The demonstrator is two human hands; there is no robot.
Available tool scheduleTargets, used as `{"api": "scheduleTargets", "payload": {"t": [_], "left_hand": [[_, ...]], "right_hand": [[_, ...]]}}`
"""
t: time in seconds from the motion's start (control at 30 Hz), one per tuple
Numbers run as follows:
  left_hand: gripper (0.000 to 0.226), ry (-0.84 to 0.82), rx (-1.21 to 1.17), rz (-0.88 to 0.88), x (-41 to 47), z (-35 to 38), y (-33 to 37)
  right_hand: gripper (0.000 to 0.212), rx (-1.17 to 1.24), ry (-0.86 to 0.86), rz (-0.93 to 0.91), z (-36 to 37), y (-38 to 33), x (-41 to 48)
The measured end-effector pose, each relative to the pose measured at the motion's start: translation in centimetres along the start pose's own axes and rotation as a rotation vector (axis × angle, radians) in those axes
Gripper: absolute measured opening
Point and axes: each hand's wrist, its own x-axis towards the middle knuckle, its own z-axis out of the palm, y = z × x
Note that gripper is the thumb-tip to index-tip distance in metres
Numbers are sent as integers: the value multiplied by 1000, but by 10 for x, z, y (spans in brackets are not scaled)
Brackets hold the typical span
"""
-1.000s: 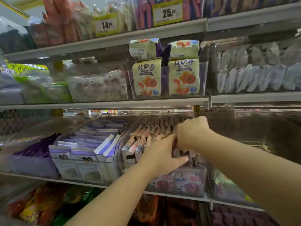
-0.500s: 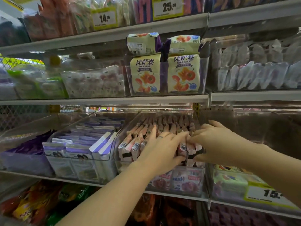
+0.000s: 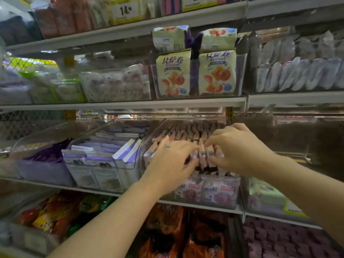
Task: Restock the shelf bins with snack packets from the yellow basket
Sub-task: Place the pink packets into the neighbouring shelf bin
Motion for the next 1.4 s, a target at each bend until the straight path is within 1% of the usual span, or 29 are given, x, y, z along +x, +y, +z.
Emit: {"api": "scheduleTargets", "payload": {"t": [0.07,0.1,0.13,0.23,0.33,0.43,0.53,0.67,0.73,0.83,0.97,1.03,1.1,1.17,1.23,1.3,1.4], "left_hand": [[24,171,-45,-37,-36,-12,-10],[23,228,-46,-74,-56,-17,-17],[23,260,-35,-121,-77,-22,-24],[22,275,41,-241,-150,-35,-48],[20,231,121,-383,-235,-46,-71],[18,159,188,-539,-324,-60,-89],[21,42,217,-734,-408,-77,-100],[21,-150,241,-1002,-513,-96,-111],[19,-211,245,-1142,-563,-100,-116],[27,-272,222,-1402,-631,-96,-119],[45,-496,126,-1752,-703,-66,-114],[51,-575,70,-1887,-729,-47,-112],[53,-592,54,-1967,-749,-31,-112],[55,-567,66,-2025,-763,-17,-114],[55,-532,87,-2046,-773,-6,-115],[54,-512,104,-2049,-780,4,-115],[41,-437,169,-2009,-788,11,-118]], "right_hand": [[20,102,186,-104,7,-34,-7],[16,160,234,-167,11,-55,-10],[13,217,247,-229,18,-77,-11],[12,375,135,-352,47,-146,-13],[15,483,34,-428,85,-218,-13],[18,561,-77,-494,125,-292,-14],[18,676,-214,-560,165,-363,-21],[22,712,-444,-677,221,-453,-43],[22,726,-545,-729,248,-495,-58],[24,776,-702,-788,285,-553,-82],[29,831,-935,-813,332,-617,-118],[33,832,-1013,-840,354,-643,-139],[38,831,-1063,-870,370,-667,-159],[44,845,-1092,-876,383,-687,-179],[46,858,-1086,-874,393,-703,-193],[44,856,-1047,-898,402,-715,-205],[42,818,-912,-940,417,-721,-218]]}}
